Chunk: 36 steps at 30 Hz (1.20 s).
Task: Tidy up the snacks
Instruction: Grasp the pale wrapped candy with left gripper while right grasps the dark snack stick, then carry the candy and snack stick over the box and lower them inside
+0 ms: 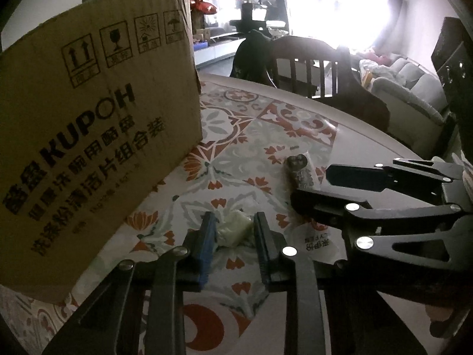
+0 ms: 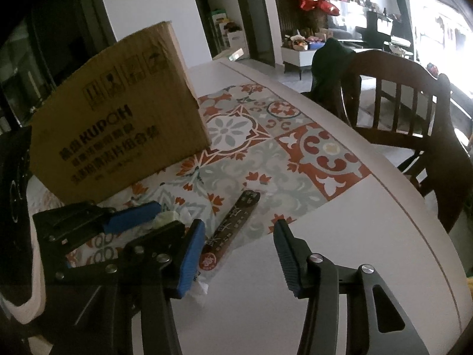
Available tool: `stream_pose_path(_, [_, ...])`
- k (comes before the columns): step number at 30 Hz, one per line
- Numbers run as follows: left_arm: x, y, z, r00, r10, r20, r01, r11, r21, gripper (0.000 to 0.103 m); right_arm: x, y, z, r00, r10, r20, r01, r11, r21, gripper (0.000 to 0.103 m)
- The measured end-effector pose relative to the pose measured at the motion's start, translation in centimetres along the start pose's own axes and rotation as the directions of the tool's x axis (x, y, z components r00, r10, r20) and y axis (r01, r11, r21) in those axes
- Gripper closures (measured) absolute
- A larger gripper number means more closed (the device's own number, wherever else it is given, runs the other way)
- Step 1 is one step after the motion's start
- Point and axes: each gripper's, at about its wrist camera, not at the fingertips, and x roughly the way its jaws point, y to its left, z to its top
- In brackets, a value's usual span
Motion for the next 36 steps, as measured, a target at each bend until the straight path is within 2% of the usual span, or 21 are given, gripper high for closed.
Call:
stream_pose_path(4, [0.0,-0.2,-0.1,1.0,0.0,0.001,0.0,1.0,0.003,0.077,0.4,-0.1,0.0,1.0,0.008,-0.01,-0.008,1.0,0.011,0.057])
stream_pose_path(7, [-0.2,-0.1,-0.3,0.999,0.032,-0.002,-0.032,0.999,-0.012,0.077,0.6,-0.1,0.0,1.0,0.021,-0.021,-0.02,1.0,0.019,0.057])
stream_pose_path(11, [-0.9,0.5,-0.8,0.998,0.064,0.0,-0.063,0.996,-0.066,0.077,0.7,0.0,0.0,1.0,0.018,-0.02,-0.018,1.0,0.0,0.065])
stream_pose_path(14, [-1.5,1.0,-0.8,0.997,0.083,0.007,-0.082,0.992,-0.098,0.077,0.7,0.2,-0.1,0.999,0.028,-0.023,-0.028,1.0,-0.013,0.077])
stream_pose_path(18, [-2.4,1.2,-0.7,0.994,0.11,0.023,-0.106,0.986,-0.13,0.077,0.7,0.6,-0.1,0.999,0.03,-0.017,-0.03,0.999,-0.038,0.083])
stream_pose_path(21, [-3.1,1.2,-0.4,0.989,0.145,0.028,-0.14,0.979,-0.149,0.077,0.5,0.6,-0.2,0.999,0.036,-0.017,-0.037,0.998,-0.045,0.084])
stream_pose_path(29, [-5.3,0.9,0.0,0.982,0.178,0.057,-0.162,0.964,-0.213,0.077,-1.2,0.8,0.2,0.998,0.067,0.006,-0.067,0.997,-0.046,0.084])
stream_pose_path(36, [-8.2,0.4,0.4,0.972,0.214,0.096,-0.183,0.948,-0.259,0.077,-4.4,1.6,0.7,0.992,0.113,0.056,-0.109,0.992,-0.066,0.084])
